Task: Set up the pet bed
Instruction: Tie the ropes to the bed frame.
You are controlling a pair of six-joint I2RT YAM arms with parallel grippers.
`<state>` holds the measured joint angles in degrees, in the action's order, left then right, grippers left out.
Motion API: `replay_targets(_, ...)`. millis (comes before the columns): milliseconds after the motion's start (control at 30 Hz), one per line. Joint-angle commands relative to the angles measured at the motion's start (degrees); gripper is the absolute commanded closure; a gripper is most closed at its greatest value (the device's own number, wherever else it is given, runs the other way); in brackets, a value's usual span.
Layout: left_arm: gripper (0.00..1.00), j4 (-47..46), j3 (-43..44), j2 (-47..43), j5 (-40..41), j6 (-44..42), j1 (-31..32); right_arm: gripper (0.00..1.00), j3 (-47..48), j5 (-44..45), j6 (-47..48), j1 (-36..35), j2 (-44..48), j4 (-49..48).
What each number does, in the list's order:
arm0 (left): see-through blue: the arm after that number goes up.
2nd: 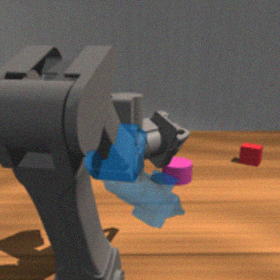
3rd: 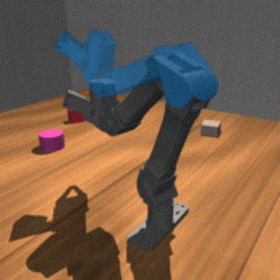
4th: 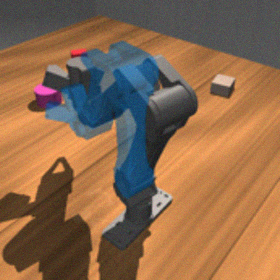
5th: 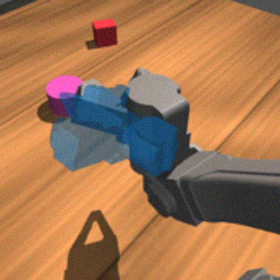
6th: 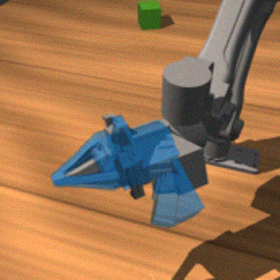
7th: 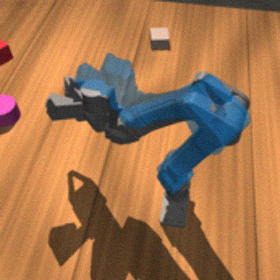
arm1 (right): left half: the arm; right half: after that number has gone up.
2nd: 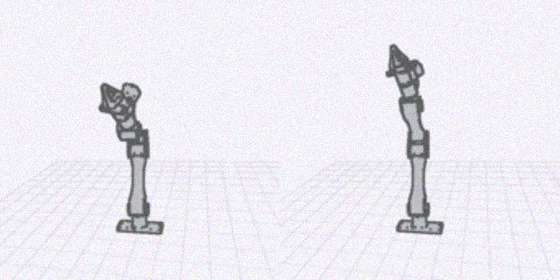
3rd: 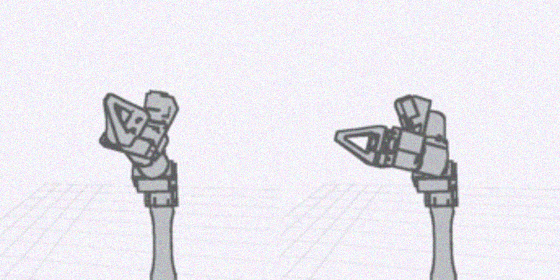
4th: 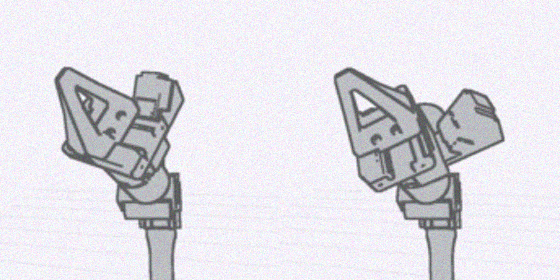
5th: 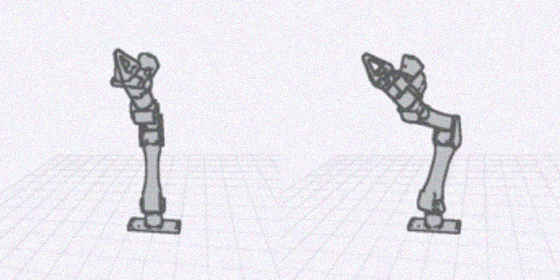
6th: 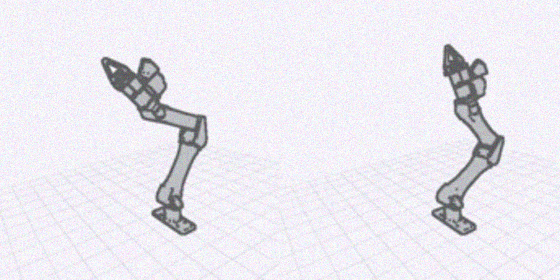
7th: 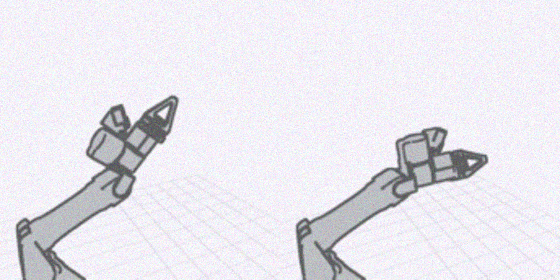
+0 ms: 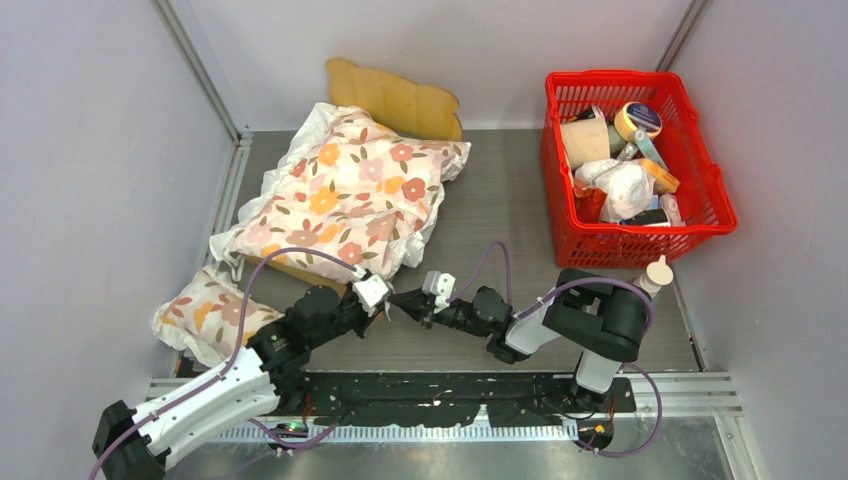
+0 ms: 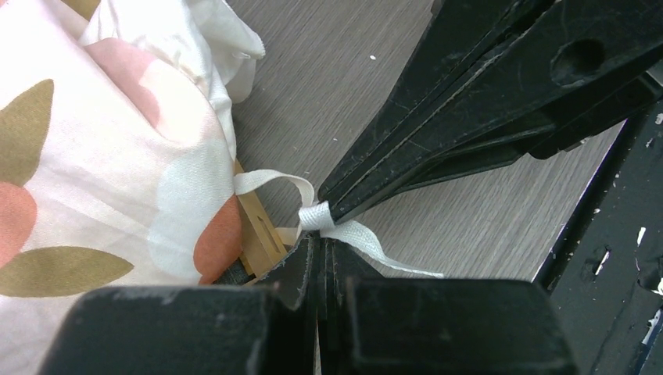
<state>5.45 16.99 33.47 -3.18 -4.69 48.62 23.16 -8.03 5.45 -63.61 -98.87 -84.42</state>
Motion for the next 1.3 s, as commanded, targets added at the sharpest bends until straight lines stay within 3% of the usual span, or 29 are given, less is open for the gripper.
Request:
replay_targets(0, 1.00, -6.34, 0.95, -0.44, -2.34, 0.95, 0.16, 0.95, 1.76, -1.97, 0.67, 0.16, 2.26, -7.86)
replay_targets(367, 1.00, -6.25, 1.18, 0.08, -2.36, 0.87, 0.16, 0.95, 2.51, -0.18, 4.06, 0.29, 4.47, -0.51)
replay_targets(700, 1.00, -6.33, 1.29, 0.45, -2.66, 0.61, 0.16, 0.95, 4.81, -2.01, 2.24, 1.38, -2.92, -8.03)
replay_targets(933, 1.00, -6.57, 1.18, 0.59, -2.73, 0.54, 0.16, 0.95, 5.96, -3.01, 2.19, 2.46, -5.08, -8.33)
replay_targets(1267, 1.00, -5.99, 2.06, 1.23, -2.03, -0.79, 0.11, 0.95, 0.27, 5.11, -3.73, 2.49, -4.44, -7.26)
